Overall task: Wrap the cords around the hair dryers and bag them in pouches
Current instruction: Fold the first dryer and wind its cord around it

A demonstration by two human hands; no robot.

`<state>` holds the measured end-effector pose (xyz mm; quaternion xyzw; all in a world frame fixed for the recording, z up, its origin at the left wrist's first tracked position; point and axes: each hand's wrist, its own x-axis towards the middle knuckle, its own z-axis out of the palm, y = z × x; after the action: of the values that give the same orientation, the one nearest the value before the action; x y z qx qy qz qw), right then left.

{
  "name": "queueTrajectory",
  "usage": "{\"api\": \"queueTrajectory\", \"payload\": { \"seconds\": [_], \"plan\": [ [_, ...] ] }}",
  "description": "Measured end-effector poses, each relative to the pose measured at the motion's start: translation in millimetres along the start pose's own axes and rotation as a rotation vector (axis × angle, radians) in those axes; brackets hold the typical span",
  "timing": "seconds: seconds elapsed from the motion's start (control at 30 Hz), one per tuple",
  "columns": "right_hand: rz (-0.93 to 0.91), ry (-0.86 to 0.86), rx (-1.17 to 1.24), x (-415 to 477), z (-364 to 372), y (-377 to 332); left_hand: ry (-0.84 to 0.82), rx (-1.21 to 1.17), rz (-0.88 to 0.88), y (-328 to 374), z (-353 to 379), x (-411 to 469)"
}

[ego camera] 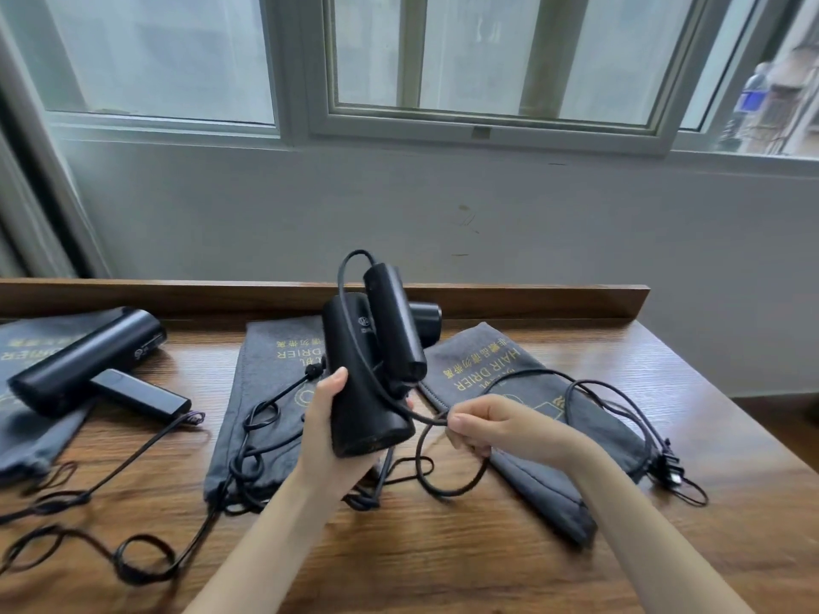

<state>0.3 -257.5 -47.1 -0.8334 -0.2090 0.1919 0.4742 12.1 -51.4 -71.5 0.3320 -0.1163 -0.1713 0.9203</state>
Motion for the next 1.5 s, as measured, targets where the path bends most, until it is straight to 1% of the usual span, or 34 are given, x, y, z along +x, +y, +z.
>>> {"api": "queueTrajectory", "payload": {
  "seconds": [0.07, 0.13, 0.2, 0.27, 0.33, 0.43, 0.5, 0.53, 0.57, 0.67, 0.73, 0.83, 0.9, 0.97, 1.03, 1.1, 1.17, 1.23, 1.3, 1.4, 1.5],
  "plan": [
    [0.014, -0.019, -0.111, 6, -7, 2, -0.029, 0.096, -0.097, 3, -4, -3],
    [0.039, -0.028, -0.179, 9, -15, 3, -0.036, 0.244, -0.225, 8, -4, -8],
    [0.059, 0.039, -0.185, 9, -26, 2, -0.101, 0.410, -0.282, 15, -3, -11],
    [0.069, 0.145, -0.139, 8, -37, -1, -0.217, 0.646, -0.294, 24, 2, -11],
    [0.058, 0.184, -0.094, 4, -47, -7, -0.293, 0.937, -0.286, 34, 6, -7],
    [0.066, 0.217, -0.102, -1, -58, -14, -0.299, 1.328, -0.288, 45, 10, -1],
    [0.088, 0.285, -0.045, -5, -64, -14, -0.275, 1.468, -0.257, 48, 12, 0],
    [0.078, 0.320, -0.022, -7, -65, -14, -0.242, 1.493, -0.223, 47, 13, 0],
    [0.067, 0.359, -0.027, -9, -65, -16, -0.199, 1.487, -0.191, 46, 13, 1],
    [0.006, 0.496, -0.138, -15, -59, -27, -0.038, 1.421, -0.121, 39, 10, 0],
    [-0.046, 0.545, -0.184, -20, -51, -38, 0.100, 1.357, -0.064, 33, 6, 1],
    [-0.094, 0.555, -0.183, -23, -23, -48, 0.336, 1.056, -0.003, 25, 2, 1],
    [-0.132, 0.512, -0.177, -20, 2, -45, 0.418, 0.803, -0.048, 23, 1, 0],
    [-0.156, 0.418, -0.137, -16, 24, -38, 0.423, 0.533, -0.100, 21, 2, -4],
    [-0.140, 0.299, -0.091, -12, 40, -30, 0.405, 0.340, -0.120, 18, 3, -7],
    [-0.112, 0.230, -0.077, -7, 52, -23, 0.367, 0.240, -0.101, 15, 4, -8],
    [-0.115, 0.207, -0.058, -2, 61, -19, 0.313, 0.167, -0.075, 13, 8, -9],
    [-0.158, 0.227, -0.038, 1, 68, -14, 0.264, 0.079, -0.059, 12, 12, -9],
    [-0.222, 0.278, -0.077, 2, 71, -5, 0.221, 0.001, -0.032, 13, 13, -8],
    [-0.280, 0.406, -0.327, -1, 61, 16, 0.154, -0.084, -0.001, 20, 10, -9],
    [-0.318, 0.495, -0.516, -7, 41, 32, 0.070, -0.111, -0.034, 29, 3, -10]
  ]
}}
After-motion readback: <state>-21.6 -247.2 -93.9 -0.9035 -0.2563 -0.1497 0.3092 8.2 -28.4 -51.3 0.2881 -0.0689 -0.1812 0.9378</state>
